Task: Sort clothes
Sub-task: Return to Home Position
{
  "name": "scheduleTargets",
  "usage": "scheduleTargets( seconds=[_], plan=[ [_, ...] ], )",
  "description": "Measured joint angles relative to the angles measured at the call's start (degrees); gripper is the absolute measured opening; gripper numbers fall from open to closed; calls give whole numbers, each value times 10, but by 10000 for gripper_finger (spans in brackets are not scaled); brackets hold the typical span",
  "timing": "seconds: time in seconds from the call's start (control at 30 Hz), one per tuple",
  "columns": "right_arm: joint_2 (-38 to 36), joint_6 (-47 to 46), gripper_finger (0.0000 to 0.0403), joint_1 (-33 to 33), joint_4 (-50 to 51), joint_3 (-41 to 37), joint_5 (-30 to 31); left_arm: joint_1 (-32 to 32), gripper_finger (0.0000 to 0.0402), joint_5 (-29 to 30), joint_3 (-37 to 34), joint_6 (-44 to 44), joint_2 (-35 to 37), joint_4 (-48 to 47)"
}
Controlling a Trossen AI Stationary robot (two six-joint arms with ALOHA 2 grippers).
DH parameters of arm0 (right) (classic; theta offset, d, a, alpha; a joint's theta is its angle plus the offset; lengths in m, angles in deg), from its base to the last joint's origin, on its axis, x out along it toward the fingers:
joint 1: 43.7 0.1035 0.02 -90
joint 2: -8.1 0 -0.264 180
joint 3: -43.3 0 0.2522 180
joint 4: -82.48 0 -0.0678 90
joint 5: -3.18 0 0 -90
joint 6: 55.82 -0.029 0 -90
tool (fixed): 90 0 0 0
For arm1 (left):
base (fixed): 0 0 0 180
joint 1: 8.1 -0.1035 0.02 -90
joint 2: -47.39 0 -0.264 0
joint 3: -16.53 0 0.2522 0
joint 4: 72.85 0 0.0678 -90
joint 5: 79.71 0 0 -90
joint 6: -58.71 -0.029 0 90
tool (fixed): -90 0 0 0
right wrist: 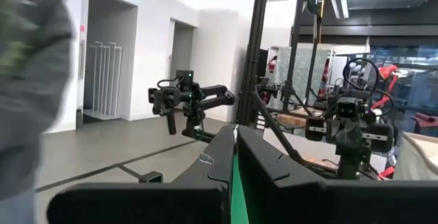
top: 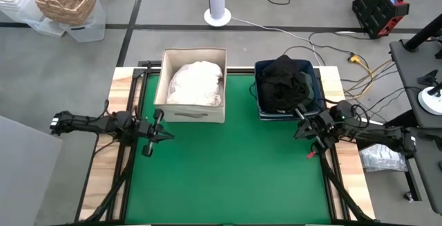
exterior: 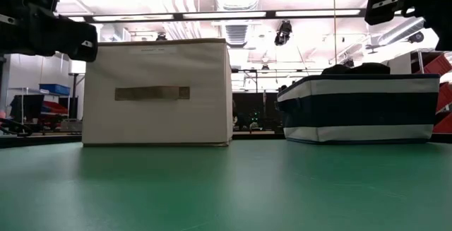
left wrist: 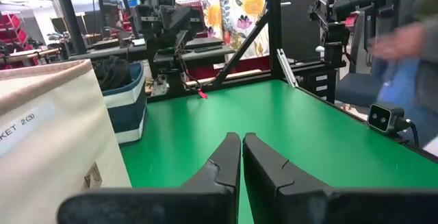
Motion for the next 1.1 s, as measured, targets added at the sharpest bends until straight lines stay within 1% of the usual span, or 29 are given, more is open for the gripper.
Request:
scheduleTargets(
  seconds=[0.13, 0.27, 0.33, 0.37, 0.47, 0.5, 0.63, 0.67, 0.83, 0.9, 0.97, 1.07, 1.1],
  plan=[
    [0, -1, 13, 0, 0, 0, 0, 0, 0, 0, 0, 0, -5, 0],
    [-10, -58, 13, 1, 4, 0, 0, 0, 0, 0, 0, 0, -10, 0],
    [-29, -62, 13, 11, 27, 1, 9, 0, 0, 0, 0, 0, -12, 0],
    [-43, -58, 13, 18, 43, 1, 30, 0, 0, 0, 0, 0, -13, 0],
    [-78, -35, 13, 42, 108, 2, 133, 0, 0, 0, 1, 0, -16, 0],
    [-89, -20, 13, 53, 130, 2, 147, 0, 0, 0, 1, 0, -17, 0],
    [-118, 48, 13, 99, 179, 2, 153, 0, 0, 0, 1, 0, -22, 0],
    [-124, 55, 13, 110, 194, 2, 166, 0, 0, 0, 1, 0, -24, 0],
    [-151, 34, 13, 149, 290, -2, 281, 0, 0, 0, 1, 0, -29, 0],
    [-151, 42, 13, 161, 300, -3, 321, 0, 0, 0, 1, 0, -32, 0],
    [-151, 72, 13, 176, 305, -3, 360, 0, 0, 0, 1, 0, -34, 0],
    [-151, 84, 13, 197, 327, -4, 446, 0, 0, 0, 1, 0, -38, 0],
    [-151, 85, 13, 201, 334, -5, 465, 0, 0, 0, 1, 0, -40, 0]
  ],
)
